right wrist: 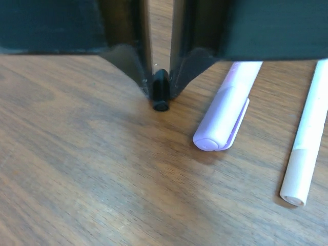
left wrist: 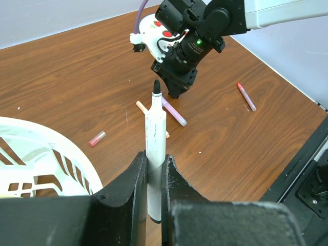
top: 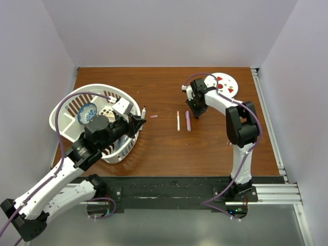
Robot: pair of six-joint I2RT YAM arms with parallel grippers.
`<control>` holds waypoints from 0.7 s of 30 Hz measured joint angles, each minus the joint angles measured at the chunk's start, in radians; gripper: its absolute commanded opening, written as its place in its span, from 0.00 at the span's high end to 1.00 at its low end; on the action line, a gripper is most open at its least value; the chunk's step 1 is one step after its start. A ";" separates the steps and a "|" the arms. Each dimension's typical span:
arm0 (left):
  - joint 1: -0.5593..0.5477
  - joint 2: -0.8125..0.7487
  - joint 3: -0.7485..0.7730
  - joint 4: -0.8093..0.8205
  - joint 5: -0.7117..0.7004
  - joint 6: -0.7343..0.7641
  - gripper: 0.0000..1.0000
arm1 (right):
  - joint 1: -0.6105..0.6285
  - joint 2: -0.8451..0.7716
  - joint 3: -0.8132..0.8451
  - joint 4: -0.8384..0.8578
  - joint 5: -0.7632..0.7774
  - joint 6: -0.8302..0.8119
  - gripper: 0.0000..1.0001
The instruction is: Insert the pens into the pen caps
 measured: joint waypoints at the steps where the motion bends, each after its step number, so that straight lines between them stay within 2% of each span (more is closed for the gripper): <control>1: 0.000 -0.001 0.000 0.000 0.000 0.000 1.00 | 0.003 0.000 0.003 -0.003 0.008 0.003 1.00; 6: 0.000 -0.008 -0.001 0.000 0.001 0.000 1.00 | 0.006 0.005 0.014 -0.021 0.030 0.024 1.00; 10: 0.000 -0.004 -0.001 0.001 0.015 -0.001 1.00 | 0.006 -0.013 -0.014 -0.007 0.045 0.103 1.00; 17: -0.001 0.076 0.000 0.009 0.152 -0.063 1.00 | 0.006 -0.242 -0.352 0.129 0.036 0.330 1.00; 21: -0.009 0.122 -0.002 0.032 0.212 -0.106 1.00 | 0.007 -0.325 -0.457 0.177 0.044 0.416 1.00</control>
